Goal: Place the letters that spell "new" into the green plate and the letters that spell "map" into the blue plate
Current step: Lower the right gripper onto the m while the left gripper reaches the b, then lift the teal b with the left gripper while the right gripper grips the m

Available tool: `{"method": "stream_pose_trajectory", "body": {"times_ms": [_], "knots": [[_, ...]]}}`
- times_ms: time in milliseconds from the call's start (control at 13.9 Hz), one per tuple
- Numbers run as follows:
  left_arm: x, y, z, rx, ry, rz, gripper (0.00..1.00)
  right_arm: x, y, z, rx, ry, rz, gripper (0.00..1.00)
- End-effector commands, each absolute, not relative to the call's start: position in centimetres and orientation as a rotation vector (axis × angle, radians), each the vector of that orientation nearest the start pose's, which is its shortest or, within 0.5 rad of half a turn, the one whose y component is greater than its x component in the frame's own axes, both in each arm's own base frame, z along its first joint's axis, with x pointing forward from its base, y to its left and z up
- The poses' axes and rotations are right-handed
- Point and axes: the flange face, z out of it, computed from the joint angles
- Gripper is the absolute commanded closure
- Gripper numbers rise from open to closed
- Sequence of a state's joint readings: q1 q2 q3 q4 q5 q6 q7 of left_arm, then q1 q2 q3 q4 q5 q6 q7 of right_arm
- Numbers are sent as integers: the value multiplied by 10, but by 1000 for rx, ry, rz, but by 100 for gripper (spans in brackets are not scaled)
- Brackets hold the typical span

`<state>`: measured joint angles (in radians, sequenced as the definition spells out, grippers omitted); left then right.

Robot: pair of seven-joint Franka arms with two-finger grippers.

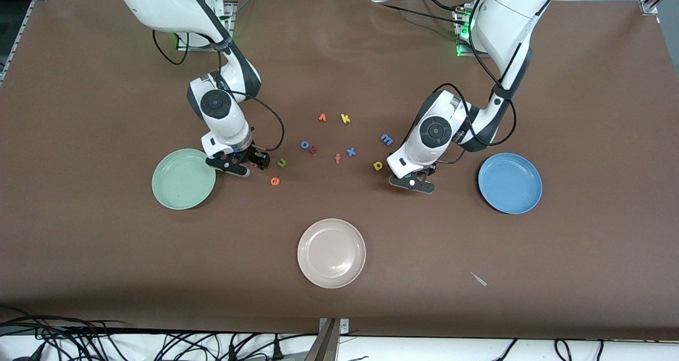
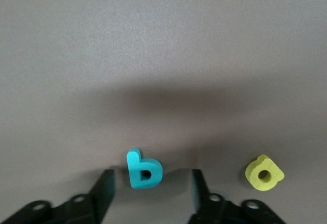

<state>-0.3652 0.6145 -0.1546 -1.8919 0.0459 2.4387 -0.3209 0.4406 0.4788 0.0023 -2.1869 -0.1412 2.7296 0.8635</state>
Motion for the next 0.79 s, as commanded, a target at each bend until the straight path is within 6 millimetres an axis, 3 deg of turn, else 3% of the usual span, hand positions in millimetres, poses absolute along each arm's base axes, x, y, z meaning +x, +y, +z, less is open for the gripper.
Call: {"method": "stream_pose_trajectory", "body": {"times_ms": [0,287,502,574,717], "knots": [[550,-312,172,-3129,342,96,47,509,250,169,-3112,463,-164,33],[551,-310,171,-3127,339,94,63,513,250,172,-3101,482,-170,34],[552,-307,172,-3106,366,82,84,516,252,176,-3091,508,-179,36],[557,-305,176,-3105,346,77,91,516,252,176,-3091,508,-179,39],[574,-295,201,-3082,321,128,96,516,252,176,-3092,508,-177,43]]}}
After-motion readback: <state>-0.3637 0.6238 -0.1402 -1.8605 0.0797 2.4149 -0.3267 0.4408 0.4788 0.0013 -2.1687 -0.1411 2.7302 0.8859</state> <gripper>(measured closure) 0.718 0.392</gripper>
